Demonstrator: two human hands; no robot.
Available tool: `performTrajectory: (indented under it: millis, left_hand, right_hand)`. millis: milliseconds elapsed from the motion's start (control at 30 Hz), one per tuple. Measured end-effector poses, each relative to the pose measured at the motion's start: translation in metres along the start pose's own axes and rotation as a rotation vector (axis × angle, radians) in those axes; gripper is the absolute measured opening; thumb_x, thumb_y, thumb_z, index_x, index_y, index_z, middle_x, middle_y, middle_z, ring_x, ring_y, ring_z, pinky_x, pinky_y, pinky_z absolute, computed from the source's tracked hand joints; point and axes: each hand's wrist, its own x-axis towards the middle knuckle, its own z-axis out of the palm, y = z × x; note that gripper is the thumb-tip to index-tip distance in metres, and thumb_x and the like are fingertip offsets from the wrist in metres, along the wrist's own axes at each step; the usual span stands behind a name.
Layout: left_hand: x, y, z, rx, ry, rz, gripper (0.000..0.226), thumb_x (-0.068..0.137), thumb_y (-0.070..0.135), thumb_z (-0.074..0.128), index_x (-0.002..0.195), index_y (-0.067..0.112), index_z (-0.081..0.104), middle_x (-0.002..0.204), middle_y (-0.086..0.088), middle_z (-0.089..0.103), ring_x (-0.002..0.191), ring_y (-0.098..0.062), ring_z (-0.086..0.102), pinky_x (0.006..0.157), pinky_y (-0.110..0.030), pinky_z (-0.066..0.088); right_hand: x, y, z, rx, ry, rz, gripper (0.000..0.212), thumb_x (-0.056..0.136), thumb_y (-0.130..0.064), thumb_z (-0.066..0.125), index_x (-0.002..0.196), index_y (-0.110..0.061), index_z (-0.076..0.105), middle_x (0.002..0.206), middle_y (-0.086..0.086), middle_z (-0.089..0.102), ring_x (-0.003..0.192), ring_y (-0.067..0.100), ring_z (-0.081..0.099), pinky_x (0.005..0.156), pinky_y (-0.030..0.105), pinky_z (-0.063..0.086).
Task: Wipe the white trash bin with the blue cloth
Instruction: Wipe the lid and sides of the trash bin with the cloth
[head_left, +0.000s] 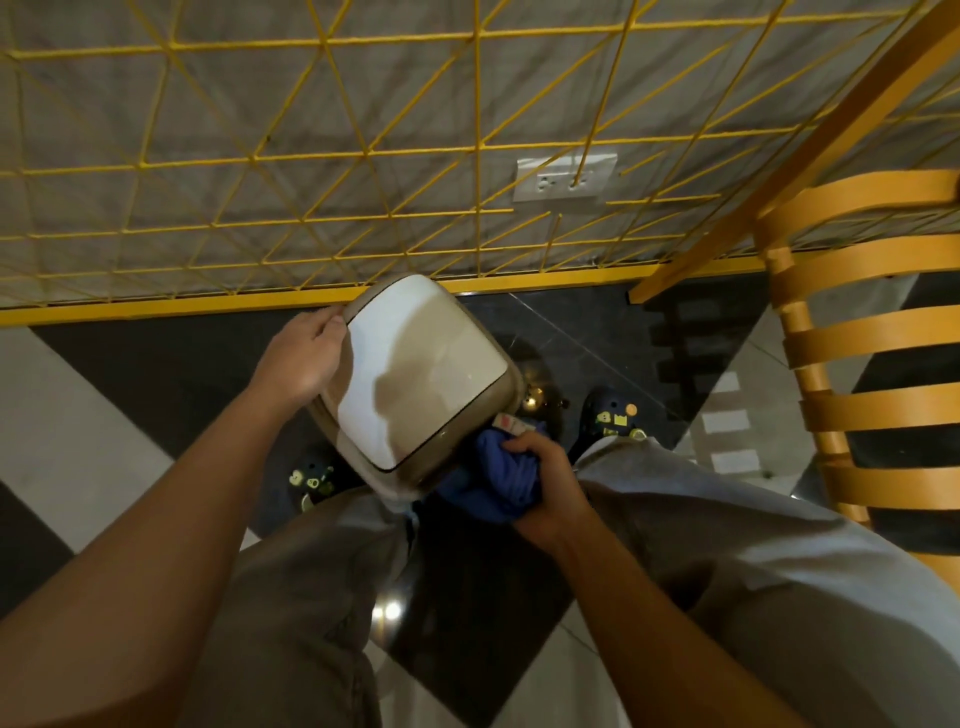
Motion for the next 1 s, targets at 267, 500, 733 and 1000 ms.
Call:
performTrajectory:
  millis: [267,500,733,1000]
  left_hand:
    - [-0.019,-0.011,0.015,-0.168,-0.035,-0.017,0.04,0.098,0.032,0.033,0.137,0.031,0.042,0.143,-0.008,0.039,0.133,-0.026,0.035,0.11,-0.039,0.027]
    - [-0.04,-0.012,0.024,-0.349,-0.179,-0.048,0.055,0.08,0.06,0.043,0.123,0.029,0.056,0.125,-0.002,0.061,0.116,-0.025,0.055,0.103,-0.05,0.041]
    - [-0.048,-0.015,0.035,-0.265,-0.168,0.085,0.054,0.08,0.051,0.059,0.128,0.029,0.048,0.118,-0.001,0.062,0.114,-0.022,0.057,0.097,-0.044,0.047]
    - [-0.05,-0.03,0.057,-0.096,-0.076,0.069,0.107,0.057,0.054,0.078,0.143,0.036,0.018,0.133,-0.008,0.041,0.123,-0.027,0.044,0.099,-0.048,0.044]
  right_hand:
    - [0.012,-0.082,0.015,-0.243,-0.02,-0.114,0.017,0.063,-0.016,0.058,0.079,-0.008,0.057,0.075,0.013,0.057,0.071,0.024,0.055,0.073,0.036,0.046]
    - [0.011,-0.136,0.026,-0.529,0.011,-0.062,0.025,0.08,-0.016,0.041,0.098,-0.011,0.057,0.094,0.011,0.06,0.084,0.026,0.058,0.085,0.039,0.046]
    - [0.006,-0.141,0.037,-0.565,0.174,-0.35,0.032,0.086,-0.013,0.053,0.118,-0.013,0.05,0.121,0.017,0.058,0.104,0.028,0.059,0.088,0.048,0.05]
    - [-0.005,-0.127,0.124,-1.374,-0.095,-1.051,0.064,0.087,-0.017,0.064,0.143,-0.016,0.034,0.121,0.0,0.058,0.106,-0.002,0.052,0.088,0.003,0.038]
